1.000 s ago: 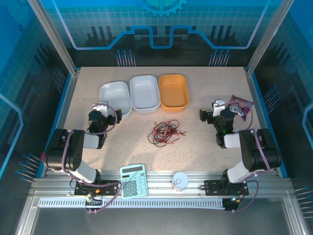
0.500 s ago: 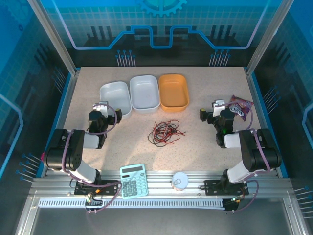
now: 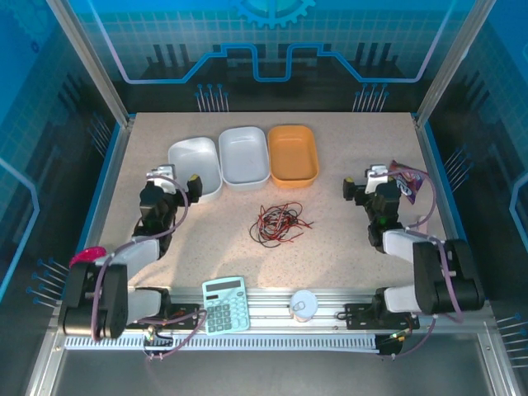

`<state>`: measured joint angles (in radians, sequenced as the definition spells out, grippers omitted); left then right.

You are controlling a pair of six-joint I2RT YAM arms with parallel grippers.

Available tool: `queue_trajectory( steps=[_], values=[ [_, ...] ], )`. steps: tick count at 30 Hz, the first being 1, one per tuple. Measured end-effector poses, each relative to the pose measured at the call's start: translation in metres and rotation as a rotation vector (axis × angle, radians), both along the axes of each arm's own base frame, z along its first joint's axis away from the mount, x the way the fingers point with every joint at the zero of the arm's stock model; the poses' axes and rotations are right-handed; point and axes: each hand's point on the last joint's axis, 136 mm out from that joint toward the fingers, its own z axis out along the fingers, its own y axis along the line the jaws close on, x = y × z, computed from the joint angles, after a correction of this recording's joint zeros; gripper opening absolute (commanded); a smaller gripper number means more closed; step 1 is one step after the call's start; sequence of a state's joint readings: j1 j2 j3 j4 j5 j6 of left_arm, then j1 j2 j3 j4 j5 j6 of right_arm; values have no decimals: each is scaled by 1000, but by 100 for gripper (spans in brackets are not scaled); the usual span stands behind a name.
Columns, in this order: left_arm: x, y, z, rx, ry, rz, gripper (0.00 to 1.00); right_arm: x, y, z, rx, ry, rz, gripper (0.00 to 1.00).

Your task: Untangle the cables

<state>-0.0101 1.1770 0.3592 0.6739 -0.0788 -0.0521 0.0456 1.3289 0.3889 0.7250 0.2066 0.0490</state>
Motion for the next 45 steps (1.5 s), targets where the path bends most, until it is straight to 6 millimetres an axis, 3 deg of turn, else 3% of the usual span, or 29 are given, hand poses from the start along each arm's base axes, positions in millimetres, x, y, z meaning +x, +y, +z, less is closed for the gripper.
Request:
queue_trajectory(
  steps=[5, 9, 12, 15, 21, 25, 30, 36, 45],
  values=[
    [-16, -11, 39, -97, 0, 4, 99, -15, 0, 40, 34, -19, -37, 100],
    [-27, -29, 69, -181, 4, -22, 99, -33, 20, 70, 76, 0, -28, 100],
    [-37, -52, 71, -277, 41, -63, 99, -46, 39, 82, 108, 67, -21, 100],
    [-48, -83, 62, -381, 109, -125, 99, -60, 61, 86, 136, 147, -9, 100],
    [-74, -161, 32, -443, 268, -305, 99, -85, 91, 67, 155, 317, 26, 100],
    [-87, -193, 3, -405, 382, -365, 99, -86, 107, 56, 173, 419, 31, 100],
    [-87, -210, -21, -360, 474, -374, 99, -87, 146, 44, 174, 508, 97, 93],
    [-79, -220, -28, -336, 511, -382, 83, -89, 184, 14, 152, 632, 160, 85],
    [-77, -229, -47, -328, 566, -394, 66, -86, 216, -9, 164, 734, 204, 65]
  ],
)
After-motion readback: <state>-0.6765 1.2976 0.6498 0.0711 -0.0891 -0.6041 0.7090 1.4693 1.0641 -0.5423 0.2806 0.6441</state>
